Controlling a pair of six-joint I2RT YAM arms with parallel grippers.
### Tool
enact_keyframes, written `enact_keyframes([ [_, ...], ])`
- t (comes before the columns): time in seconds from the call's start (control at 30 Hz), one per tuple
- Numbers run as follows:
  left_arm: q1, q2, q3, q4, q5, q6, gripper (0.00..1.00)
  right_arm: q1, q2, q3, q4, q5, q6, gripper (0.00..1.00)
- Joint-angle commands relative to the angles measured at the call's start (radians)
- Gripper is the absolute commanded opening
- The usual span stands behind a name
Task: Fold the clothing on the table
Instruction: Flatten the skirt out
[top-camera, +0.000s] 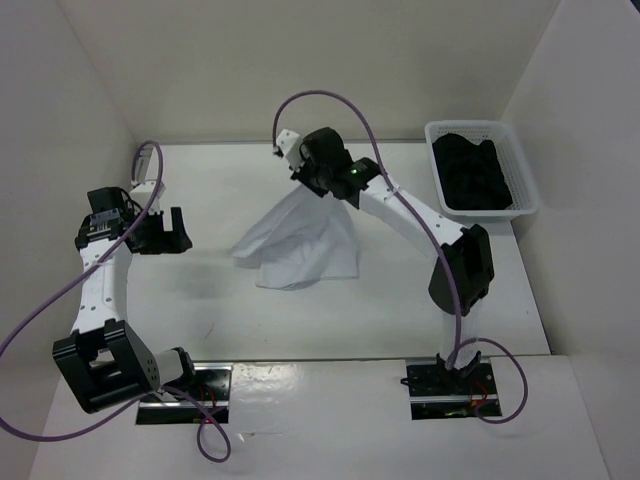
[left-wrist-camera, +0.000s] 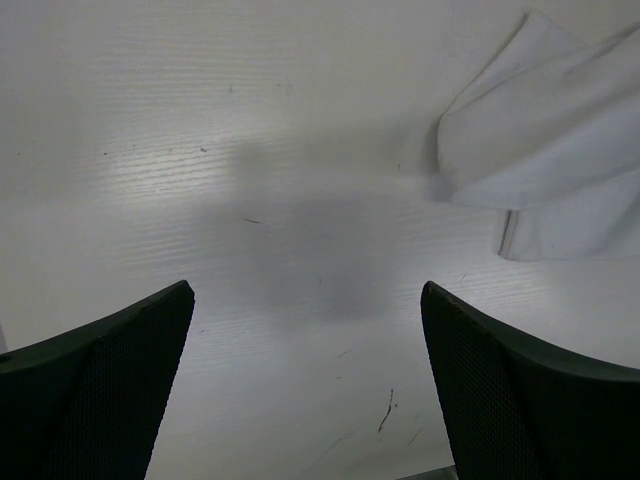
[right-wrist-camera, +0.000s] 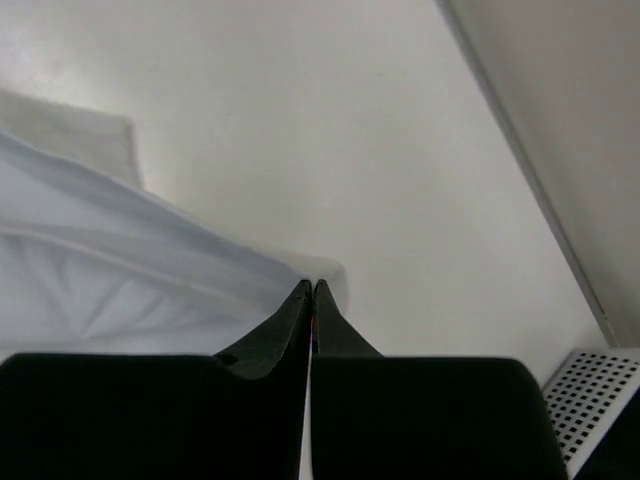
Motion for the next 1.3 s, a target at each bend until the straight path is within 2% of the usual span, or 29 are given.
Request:
enact_keyframes([
  [0.0,0.008,-0.024,-0.004,-0.004,0.075,0.045,1.00,-0.094,0.121,0.117,0.047,0.042,0.023,0.00],
  [0.1,0.008,-0.033,-0.004,-0.015,0.104,0.063,1.00,-0.195,0.283,0.310,0.047,0.030,0.107,0.00],
  [0.17,0.008,-0.033,-0.004,-0.024,0.117,0.074,1.00,-0.234,0.356,0.381,0.038,0.030,0.143,0.02],
  [0.23,0.008,-0.033,-0.004,-0.024,0.129,0.074,1.00,-0.272,0.441,0.525,-0.002,0.030,0.222,0.02],
  [0.27,0.008,-0.033,-0.004,-0.033,0.129,0.085,1.00,-0.318,0.547,0.592,-0.081,0.009,0.245,0.02],
  [0.3,0.008,-0.033,0.005,-0.033,0.129,0.085,1.00,-0.338,0.609,0.774,-0.137,-0.011,0.270,0.02],
  [0.33,0.008,-0.022,0.005,-0.033,0.138,0.085,1.00,-0.358,0.674,0.865,-0.190,-0.028,0.298,0.02],
  [0.37,0.008,-0.010,0.005,-0.033,0.138,0.094,1.00,-0.372,0.712,0.866,-0.191,0.003,0.310,0.03],
  [0.4,0.008,-0.010,0.005,-0.042,0.138,0.094,1.00,-0.372,0.712,0.805,-0.141,0.031,0.301,0.12],
  [0.43,0.008,0.002,0.014,-0.042,0.152,0.094,1.00,-0.372,0.732,0.818,-0.151,0.103,0.316,0.52],
  [0.47,0.008,0.018,0.014,-0.053,0.169,0.108,1.00,-0.372,0.747,0.884,-0.201,0.125,0.316,0.63],
  [0.53,-0.012,0.033,0.023,-0.053,0.178,0.117,1.00,-0.372,0.747,0.884,-0.212,0.148,0.351,0.82],
  [0.6,-0.042,0.047,0.023,-0.062,0.166,0.117,1.00,-0.383,0.704,0.912,-0.286,0.122,0.362,0.84],
  [0.7,-0.064,0.059,0.034,-0.062,0.166,0.117,1.00,-0.392,0.626,0.921,-0.382,-0.026,0.371,0.90],
  [0.73,-0.064,0.059,0.034,-0.050,0.166,0.117,1.00,-0.392,0.603,0.904,-0.409,-0.129,0.353,0.92],
  [0.77,-0.064,0.059,0.043,-0.050,0.166,0.117,1.00,-0.392,0.579,0.875,-0.432,-0.171,0.342,0.97],
  [0.83,-0.064,0.032,0.043,-0.041,0.157,0.095,1.00,-0.363,0.504,0.820,-0.478,-0.246,0.324,0.98],
  [0.9,-0.064,0.007,0.032,-0.041,0.144,0.086,1.00,-0.311,0.412,0.675,-0.478,-0.292,0.313,0.98],
  [0.93,-0.064,-0.026,0.005,-0.041,0.135,0.086,1.00,-0.288,0.373,0.595,-0.408,-0.276,0.313,0.98],
  [0.97,-0.038,-0.045,0.005,-0.041,0.135,0.074,1.00,-0.264,0.333,0.414,-0.356,-0.204,0.313,0.98],
  [1.0,-0.027,-0.062,0.005,-0.041,0.125,0.074,1.00,-0.209,0.253,0.318,-0.296,-0.162,0.313,0.98],
  [1.03,-0.017,-0.097,0.005,-0.041,0.115,0.062,1.00,-0.182,0.221,0.153,-0.184,-0.115,0.322,0.98],
  [1.07,-0.007,-0.114,0.005,-0.041,0.106,0.048,1.00,-0.156,0.201,0.092,-0.144,-0.026,0.332,0.98],
  [1.1,0.006,-0.138,0.005,-0.041,0.097,0.048,1.00,-0.118,0.187,0.050,-0.116,-0.003,0.368,0.98],
  [1.27,0.025,-0.191,0.005,-0.052,0.056,0.029,1.00,-0.056,0.187,-0.051,-0.041,0.011,0.470,0.98],
])
